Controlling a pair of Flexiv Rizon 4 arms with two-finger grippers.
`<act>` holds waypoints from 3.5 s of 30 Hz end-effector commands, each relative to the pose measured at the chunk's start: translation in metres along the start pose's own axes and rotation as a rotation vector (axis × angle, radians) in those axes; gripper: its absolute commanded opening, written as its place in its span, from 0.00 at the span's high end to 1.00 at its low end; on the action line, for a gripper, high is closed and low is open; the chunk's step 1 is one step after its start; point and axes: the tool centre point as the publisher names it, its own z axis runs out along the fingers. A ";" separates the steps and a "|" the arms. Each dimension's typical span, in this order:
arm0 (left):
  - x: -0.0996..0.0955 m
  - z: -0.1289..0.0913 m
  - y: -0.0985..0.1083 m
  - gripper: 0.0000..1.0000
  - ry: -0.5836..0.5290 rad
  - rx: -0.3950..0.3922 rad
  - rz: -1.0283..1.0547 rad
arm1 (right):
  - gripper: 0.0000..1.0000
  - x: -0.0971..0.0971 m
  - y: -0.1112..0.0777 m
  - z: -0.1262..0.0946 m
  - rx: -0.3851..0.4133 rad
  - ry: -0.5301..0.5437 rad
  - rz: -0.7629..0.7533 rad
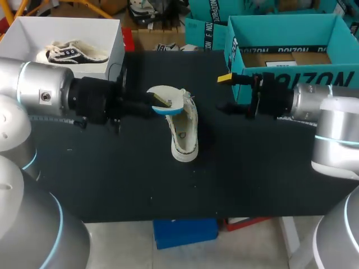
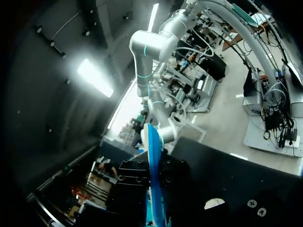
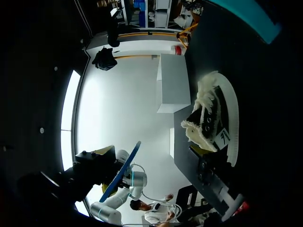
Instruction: Take the shoe out of the shoebox, open the shoe tongue, remove and reinsert the insole, then place the shoe into the shoebox
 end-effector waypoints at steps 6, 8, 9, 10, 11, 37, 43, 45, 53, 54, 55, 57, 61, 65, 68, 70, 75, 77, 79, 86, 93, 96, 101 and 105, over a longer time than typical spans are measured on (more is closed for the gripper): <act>0.003 0.000 0.009 1.00 -0.006 0.018 0.002 | 0.00 -0.001 0.000 0.002 -0.002 -0.001 0.000; 0.003 0.000 0.009 1.00 -0.006 0.018 0.002 | 0.00 -0.001 0.000 0.002 -0.002 -0.001 0.000; 0.003 0.000 0.009 1.00 -0.006 0.018 0.002 | 0.00 -0.001 0.000 0.002 -0.002 -0.001 0.000; 0.003 0.000 0.009 1.00 -0.006 0.018 0.002 | 0.00 -0.001 0.000 0.002 -0.002 -0.001 0.000; 0.003 0.000 0.009 1.00 -0.006 0.018 0.002 | 0.00 -0.001 0.000 0.002 -0.002 -0.001 0.000; 0.126 0.011 -0.035 1.00 -0.017 -0.106 0.394 | 0.00 -0.001 0.000 0.002 -0.002 -0.001 0.000; 0.147 0.009 -0.017 1.00 -0.057 -0.092 0.478 | 0.00 -0.001 0.000 0.002 -0.002 -0.001 0.000; 0.152 0.011 -0.012 1.00 -0.039 -0.090 0.514 | 0.00 -0.001 0.000 0.002 -0.002 -0.001 0.000; 0.167 0.018 0.014 1.00 -0.005 -0.095 0.605 | 0.00 -0.001 0.000 0.002 -0.002 -0.001 0.000; 0.168 0.019 0.018 1.00 0.005 -0.100 0.620 | 0.00 -0.001 0.000 0.002 -0.002 -0.001 0.000; 0.168 0.021 0.020 1.00 0.004 -0.101 0.623 | 0.00 -0.001 0.000 0.002 -0.002 -0.001 0.000; 0.169 0.024 0.027 1.00 0.019 -0.102 0.635 | 0.00 -0.001 0.000 0.002 -0.002 -0.001 0.000; 0.166 0.028 0.038 1.00 0.042 -0.110 0.685 | 0.00 -0.001 0.000 0.002 -0.002 -0.001 0.000; 0.158 0.030 0.049 1.00 0.066 -0.105 0.730 | 0.00 -0.001 0.000 0.002 -0.002 -0.001 0.000; 0.152 0.031 0.057 1.00 0.081 -0.111 0.755 | 0.00 -0.001 0.000 0.002 -0.002 -0.001 0.000; 0.149 0.030 0.067 1.00 0.071 -0.114 0.758 | 0.00 -0.001 0.000 0.002 -0.002 -0.001 0.000; 0.143 0.032 0.083 1.00 0.061 -0.116 0.772 | 0.00 -0.001 0.000 0.002 -0.002 -0.001 0.000; 0.140 0.033 0.096 1.00 0.056 -0.113 0.775 | 0.00 -0.001 0.000 0.002 -0.002 -0.001 0.000; 0.139 0.036 0.100 1.00 0.058 -0.108 0.788 | 0.00 -0.001 0.000 0.002 -0.002 -0.001 0.000; 0.127 0.046 0.117 1.00 0.061 -0.088 0.814 | 0.00 -0.001 0.000 0.002 -0.002 -0.001 0.000; 0.114 0.053 0.127 1.00 0.051 -0.086 0.832 | 0.00 -0.001 0.000 0.002 -0.002 -0.001 0.000; 0.111 0.056 0.128 1.00 0.046 -0.085 0.835 | 0.00 -0.001 0.000 0.002 -0.002 -0.001 0.000; 0.113 0.060 0.125 1.00 0.045 -0.076 0.811 | 0.00 -0.001 0.000 0.002 -0.002 -0.001 0.000; 0.113 0.060 0.125 1.00 0.045 -0.076 0.811 | 0.00 -0.001 0.000 0.002 -0.002 -0.001 0.000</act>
